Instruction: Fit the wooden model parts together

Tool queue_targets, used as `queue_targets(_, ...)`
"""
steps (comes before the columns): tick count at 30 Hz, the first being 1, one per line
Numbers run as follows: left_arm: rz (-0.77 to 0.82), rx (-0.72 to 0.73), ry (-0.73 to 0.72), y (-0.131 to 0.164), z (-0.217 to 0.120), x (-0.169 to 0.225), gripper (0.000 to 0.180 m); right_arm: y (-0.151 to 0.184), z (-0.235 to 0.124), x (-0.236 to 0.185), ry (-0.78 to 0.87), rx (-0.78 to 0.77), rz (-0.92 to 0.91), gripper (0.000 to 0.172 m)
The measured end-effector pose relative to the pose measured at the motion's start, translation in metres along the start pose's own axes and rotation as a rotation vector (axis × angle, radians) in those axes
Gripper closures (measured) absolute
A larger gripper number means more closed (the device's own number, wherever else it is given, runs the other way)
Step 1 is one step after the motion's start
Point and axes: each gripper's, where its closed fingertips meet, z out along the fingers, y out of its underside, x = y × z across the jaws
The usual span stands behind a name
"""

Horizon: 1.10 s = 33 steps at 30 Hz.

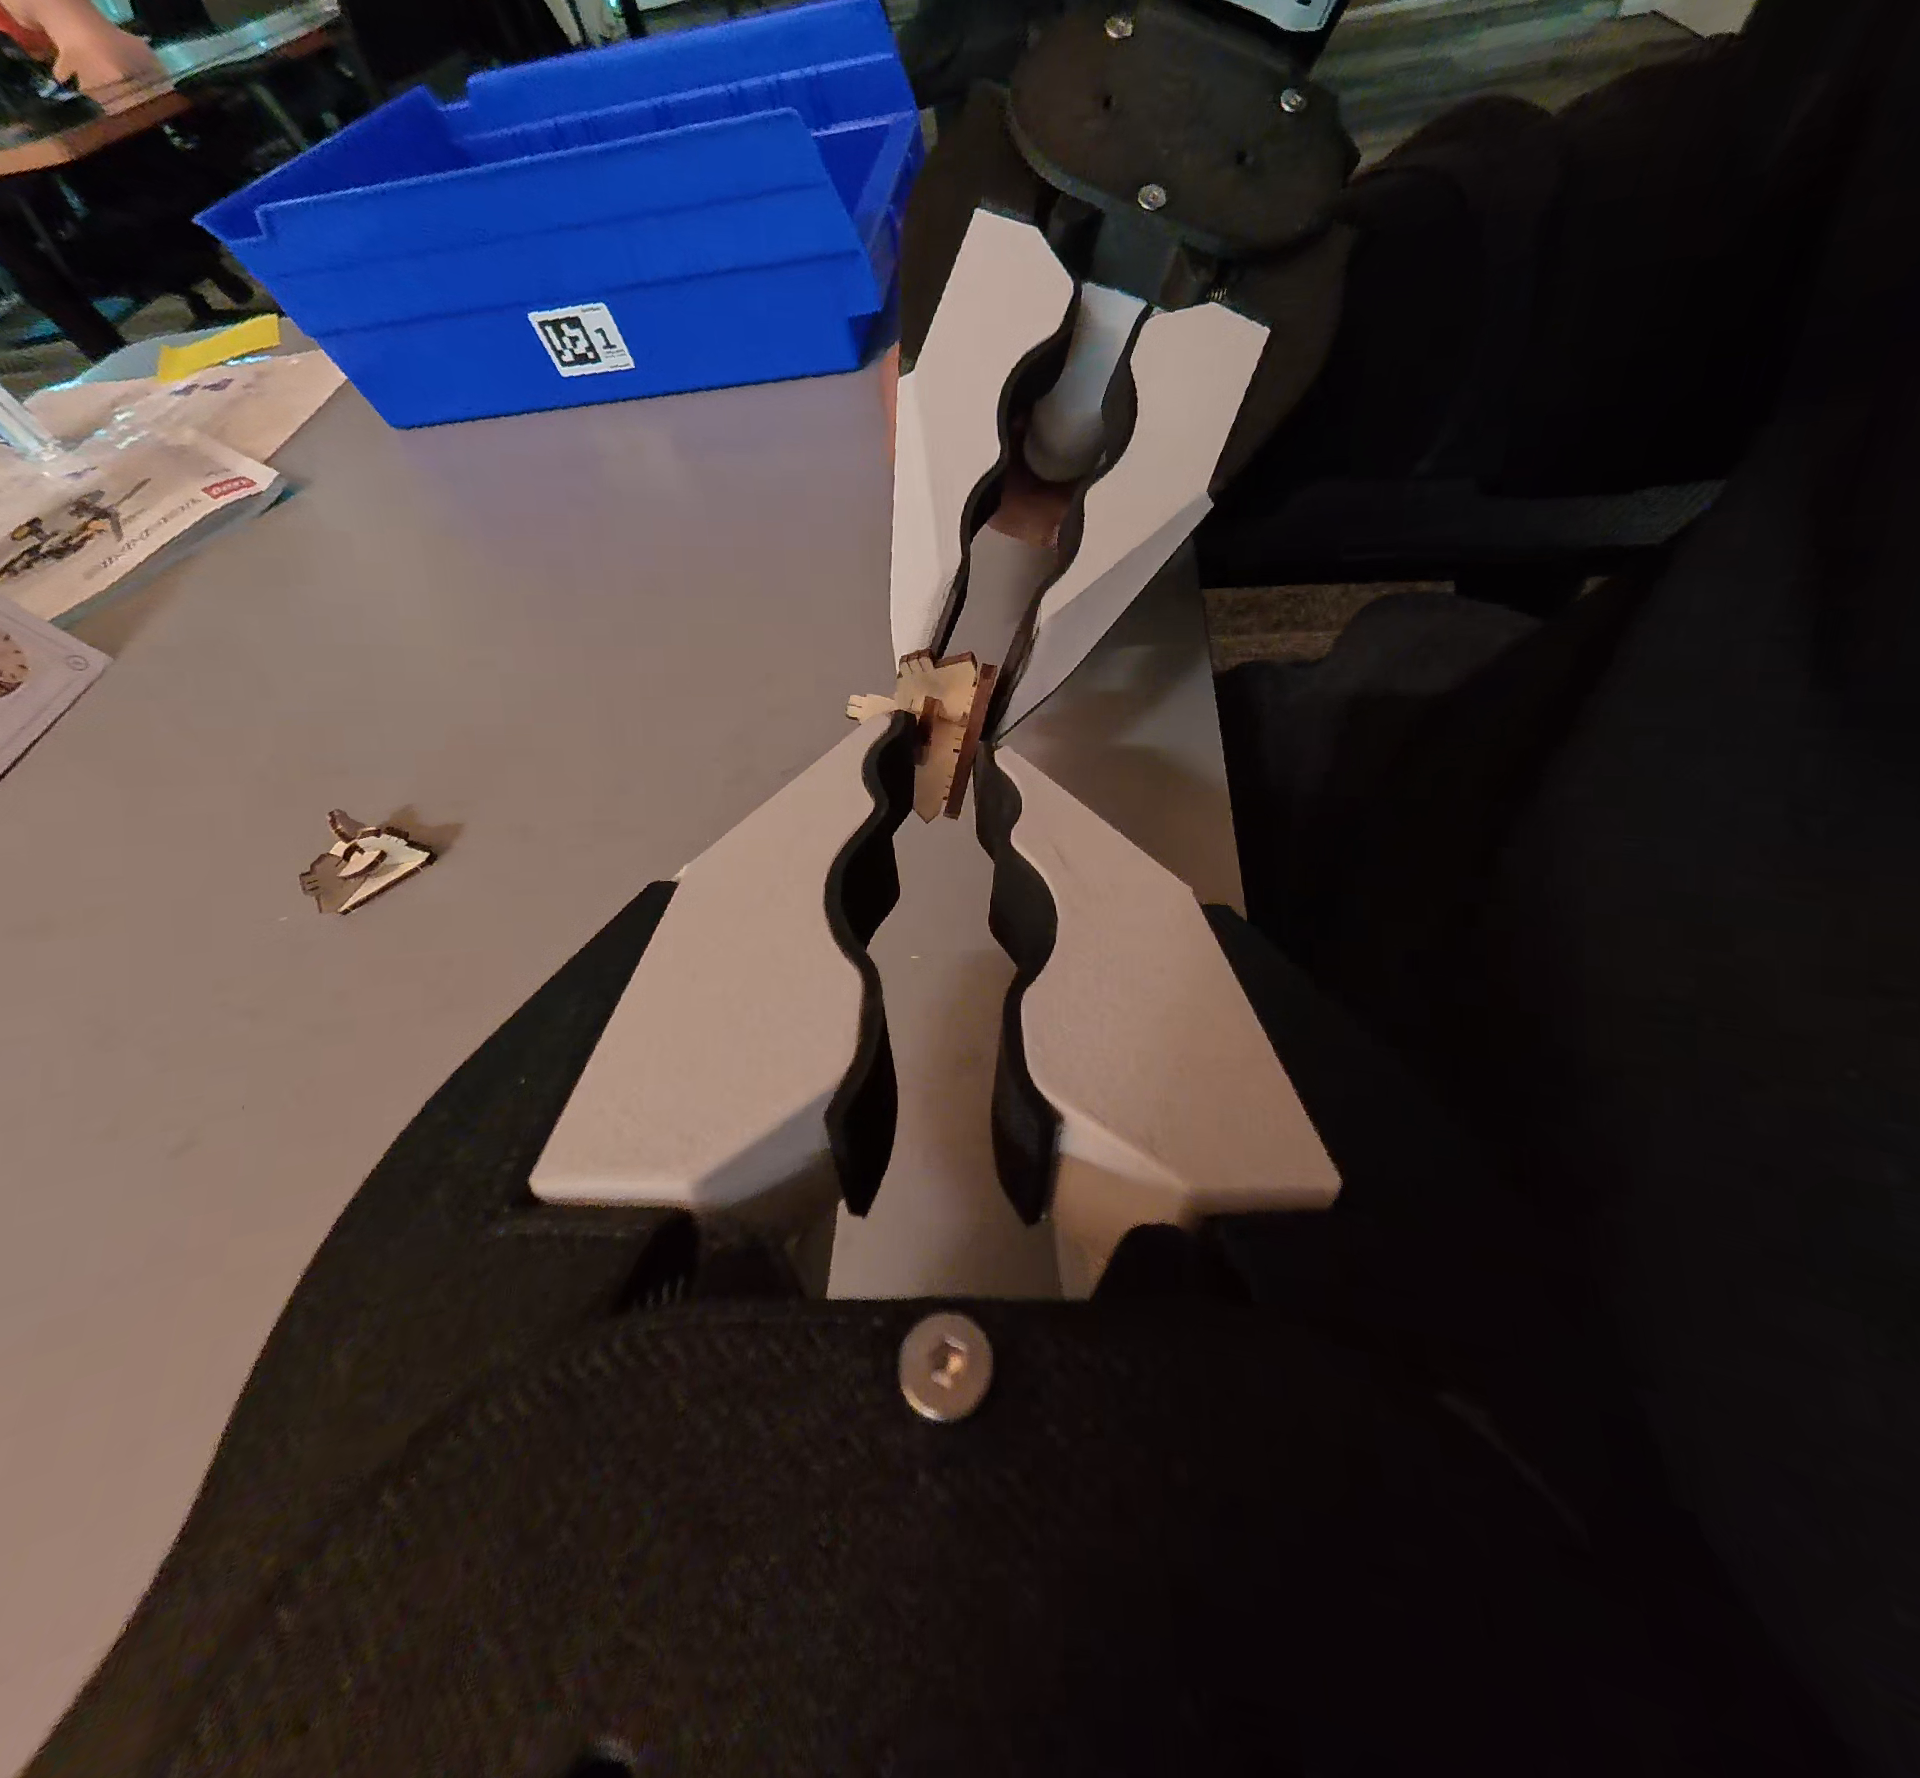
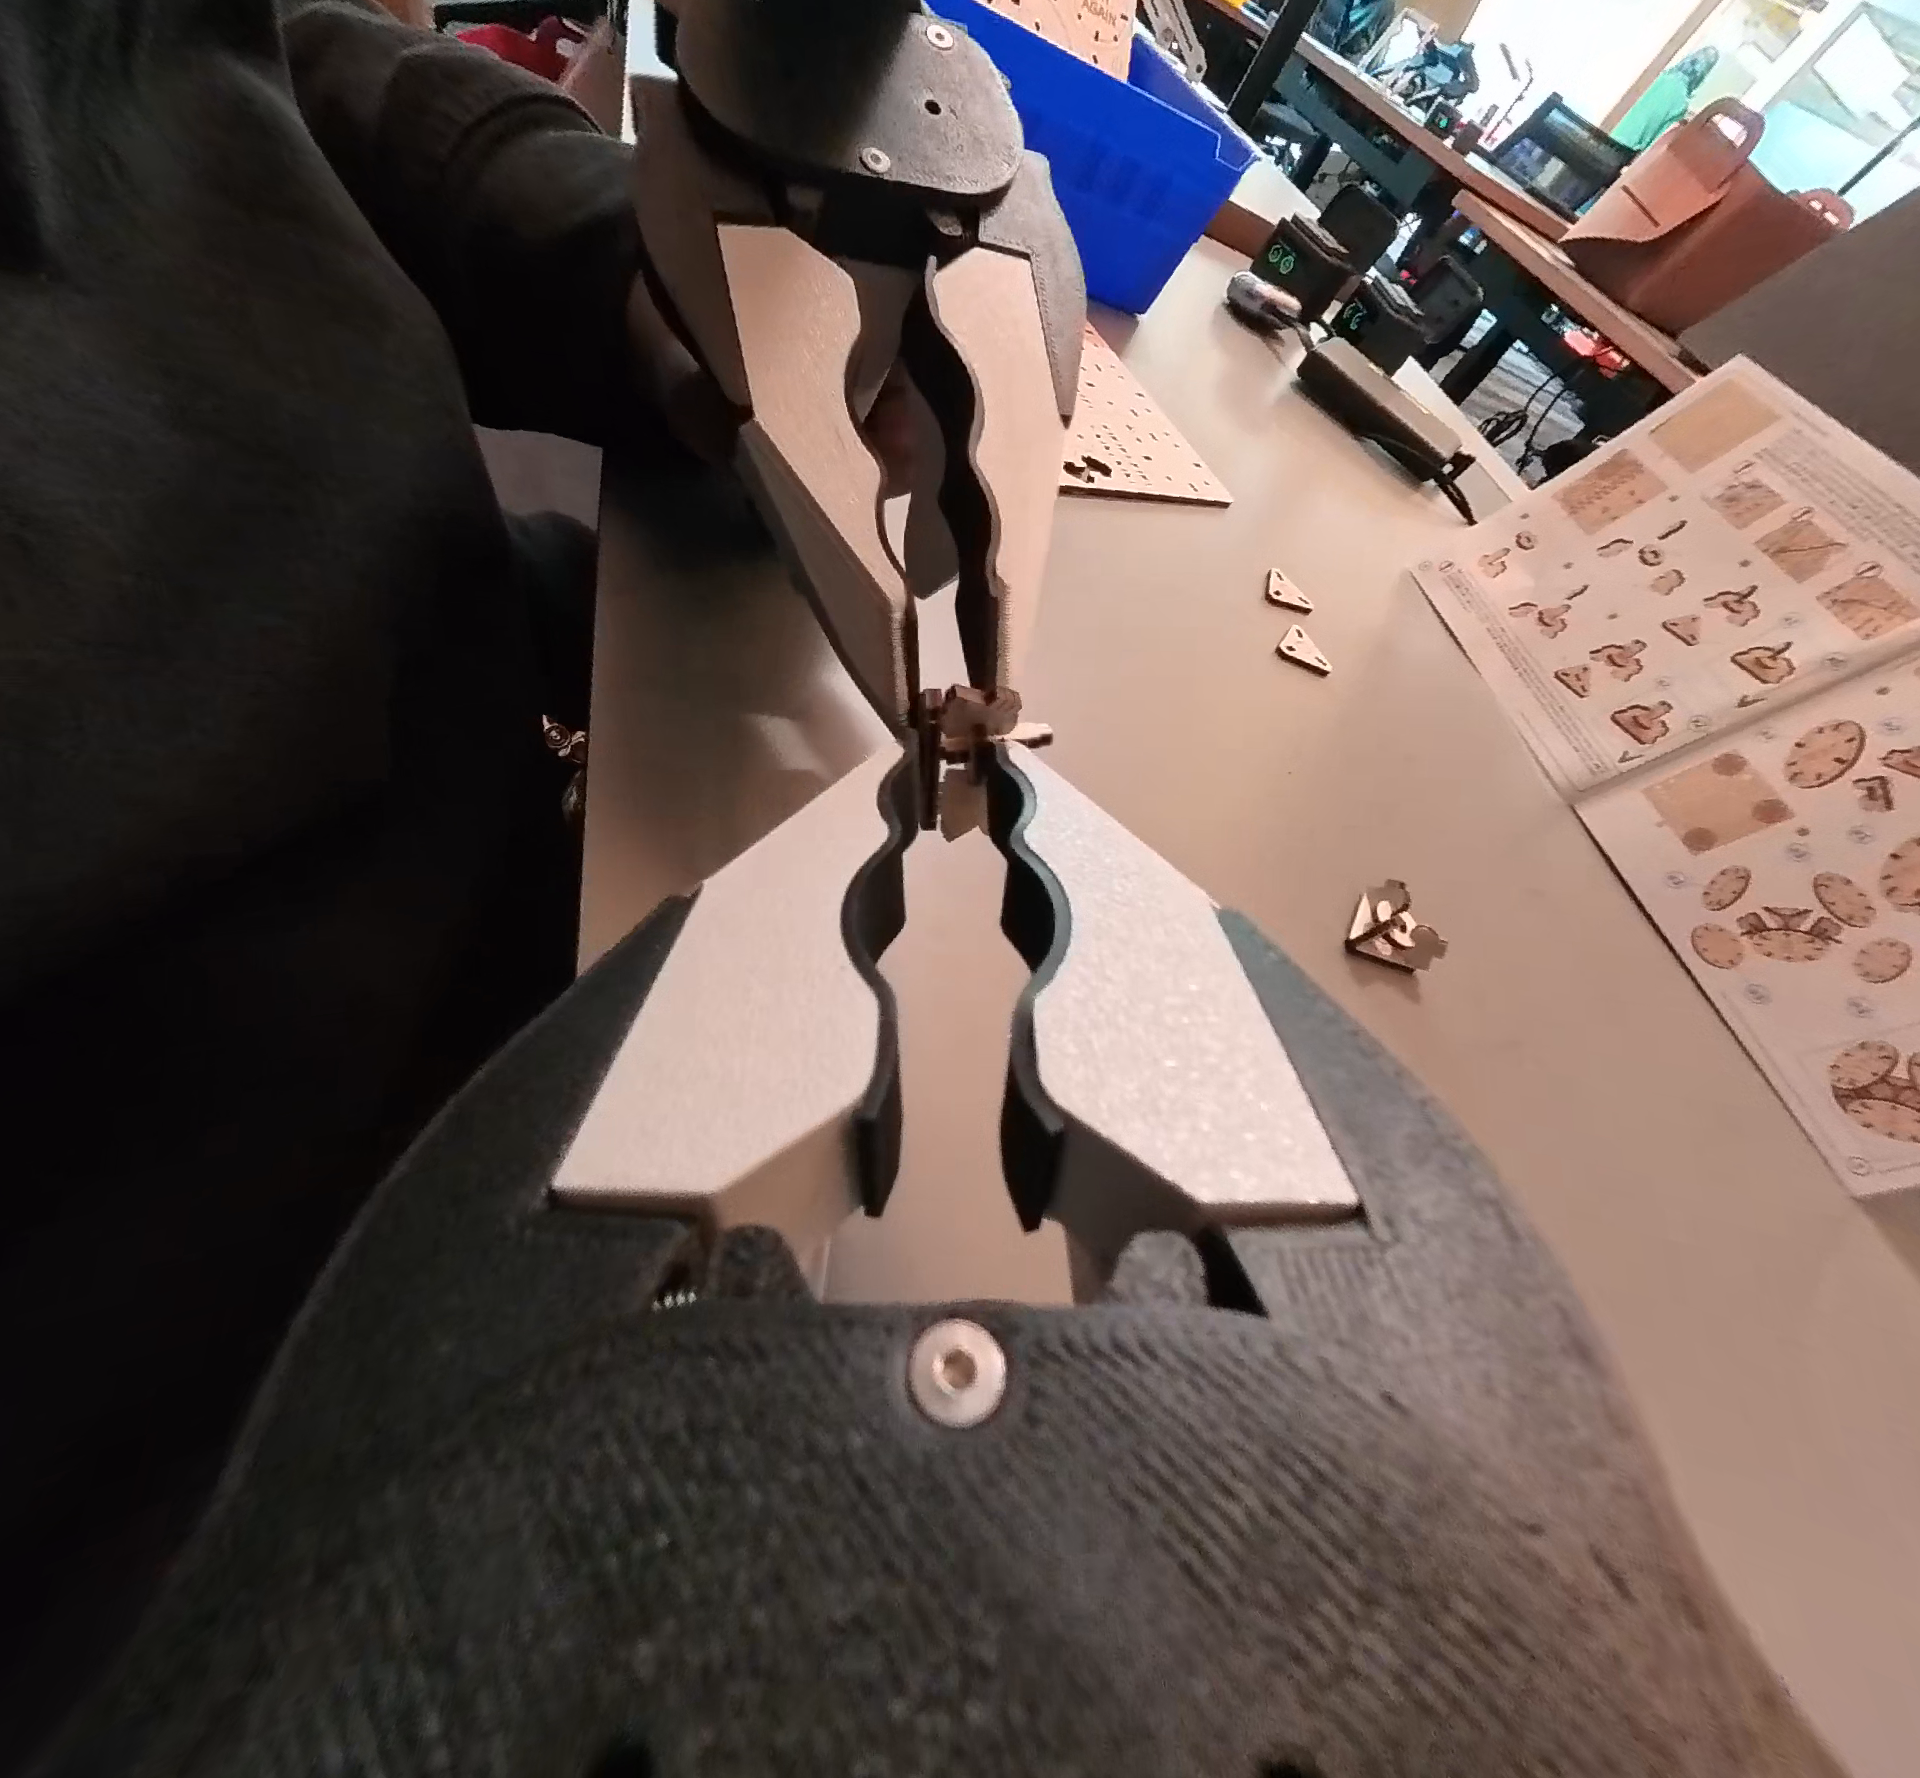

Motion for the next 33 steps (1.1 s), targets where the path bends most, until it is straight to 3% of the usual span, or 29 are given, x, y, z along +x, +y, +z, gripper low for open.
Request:
queue_targets(19,0.0,-0.069,0.015,0.01,0.003,0.001,0.17,0.009,0.003,-0.003,-0.07,-0.101,-0.012,0.162)
queue_targets(25,0.019,-0.089,0.01,0.014,0.004,0.0,0.169,0.012,0.005,-0.005,-0.121,-0.092,0.06,0.161)
queue_targets(29,0.016,-0.09,0.01,0.014,0.003,-0.002,0.17,0.01,0.004,-0.012,-0.126,-0.074,0.056,0.143)
queue_targets(33,0.017,-0.083,0.023,0.013,0.003,0.0,0.17,0.008,0.003,-0.011,-0.126,-0.042,0.086,0.147)
